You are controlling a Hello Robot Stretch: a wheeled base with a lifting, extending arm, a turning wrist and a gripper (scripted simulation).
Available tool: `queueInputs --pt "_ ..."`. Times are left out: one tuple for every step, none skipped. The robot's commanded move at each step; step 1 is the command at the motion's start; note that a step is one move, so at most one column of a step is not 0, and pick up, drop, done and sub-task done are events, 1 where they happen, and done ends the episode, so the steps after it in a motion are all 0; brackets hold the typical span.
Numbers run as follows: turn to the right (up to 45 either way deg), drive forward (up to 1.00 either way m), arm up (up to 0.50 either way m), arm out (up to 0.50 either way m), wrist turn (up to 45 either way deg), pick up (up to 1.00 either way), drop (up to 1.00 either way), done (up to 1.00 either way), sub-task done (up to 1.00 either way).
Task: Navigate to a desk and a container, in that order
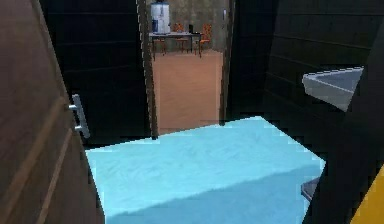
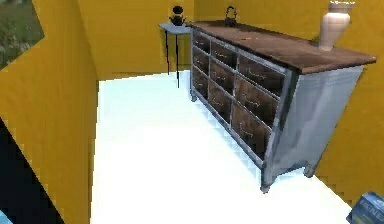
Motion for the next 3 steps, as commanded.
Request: queueInputs --pt "0.0 0.10 0.00 0.00 0.0 0.00 0.00 0.00 0.00" --pt "0.0 0.95 0.00 0.00 0.0 0.00 0.00 0.00 0.00" --pt "-45.0 0.00 0.00 0.00 0.0 0.00 0.00 0.00 0.00"
